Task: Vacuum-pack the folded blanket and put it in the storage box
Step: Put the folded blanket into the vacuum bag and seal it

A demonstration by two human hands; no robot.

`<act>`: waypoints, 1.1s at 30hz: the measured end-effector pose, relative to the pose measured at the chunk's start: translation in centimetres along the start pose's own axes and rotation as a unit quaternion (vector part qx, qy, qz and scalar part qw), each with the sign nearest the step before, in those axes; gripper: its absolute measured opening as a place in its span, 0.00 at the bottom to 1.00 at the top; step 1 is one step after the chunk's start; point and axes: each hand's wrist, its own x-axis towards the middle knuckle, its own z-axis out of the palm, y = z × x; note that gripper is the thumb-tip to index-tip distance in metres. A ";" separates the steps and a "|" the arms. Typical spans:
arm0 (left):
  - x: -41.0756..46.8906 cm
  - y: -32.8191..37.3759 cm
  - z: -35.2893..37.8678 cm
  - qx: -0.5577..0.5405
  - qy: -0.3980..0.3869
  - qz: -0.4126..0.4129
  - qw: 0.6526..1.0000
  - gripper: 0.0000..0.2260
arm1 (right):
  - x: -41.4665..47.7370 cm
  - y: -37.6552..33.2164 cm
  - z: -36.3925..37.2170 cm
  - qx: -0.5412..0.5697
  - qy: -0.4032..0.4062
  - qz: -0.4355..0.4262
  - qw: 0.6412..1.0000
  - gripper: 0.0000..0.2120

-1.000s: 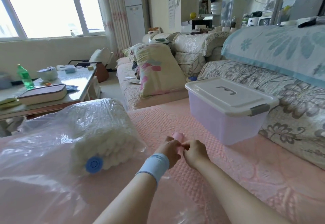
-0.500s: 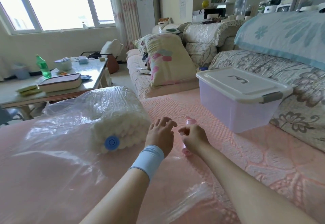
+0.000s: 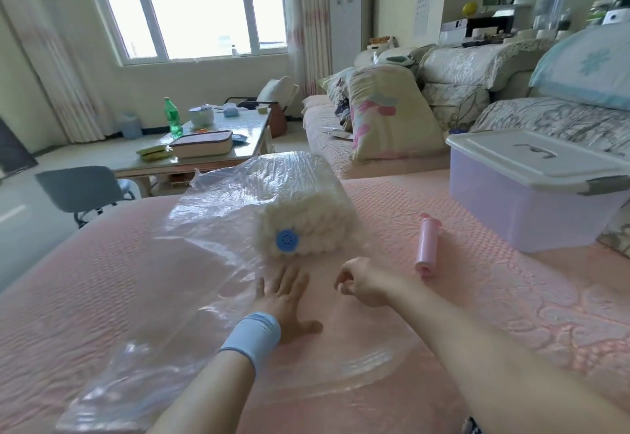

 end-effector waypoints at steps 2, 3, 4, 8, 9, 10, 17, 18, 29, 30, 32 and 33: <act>-1.2 -1.2 -0.1 -0.023 0.013 0.005 1.000 0.42 | -0.2 -1.1 0.6 -0.044 -0.012 0.003 0.999 0.08; -1.9 -2.2 -0.2 -0.031 0.033 -0.002 0.999 0.39 | -0.1 -2.0 1.0 -0.058 0.001 -0.001 0.998 0.08; -2.6 -3.2 -0.4 -0.034 0.064 -0.016 0.997 0.35 | 0.0 -2.8 1.5 -0.073 0.024 -0.013 0.997 0.09; -5.7 -8.2 -0.8 -0.041 0.185 -0.121 0.974 0.27 | 0.9 -6.3 5.3 -0.105 0.100 -0.120 0.982 0.09; -6.7 -9.6 -0.5 -0.064 0.184 -0.153 0.969 0.29 | 1.2 -7.1 6.6 -0.095 0.097 -0.133 0.982 0.09; -7.6 -10.8 0.1 -0.090 0.163 -0.183 0.965 0.32 | 1.4 -7.7 7.8 -0.079 0.084 -0.131 0.985 0.08; -12.3 -15.8 3.3 -0.083 -0.118 -0.233 0.962 0.51 | 2.4 -7.4 12.3 -0.059 -0.032 -0.120 0.991 0.06; -12.4 -16.0 3.0 -0.092 -0.132 -0.231 0.960 0.52 | 2.4 -7.5 11.9 -0.040 -0.031 -0.123 0.991 0.07; -3.1 -12.4 -3.5 -0.146 0.126 -0.130 0.973 0.31 | 7.4 -10.9 6.8 -0.065 0.224 0.005 0.972 0.25; -1.7 -11.8 -3.8 -0.152 0.145 -0.111 0.971 0.32 | 8.2 -10.6 6.6 -0.078 0.208 0.046 0.974 0.31; 0.9 -10.7 -3.9 -0.142 0.111 -0.090 0.980 0.39 | 9.7 -9.4 6.3 -0.073 0.166 0.103 0.978 0.41; 2.3 -10.2 -3.5 -0.132 0.074 -0.086 0.985 0.43 | 10.5 -8.5 6.2 -0.046 0.157 0.111 0.980 0.45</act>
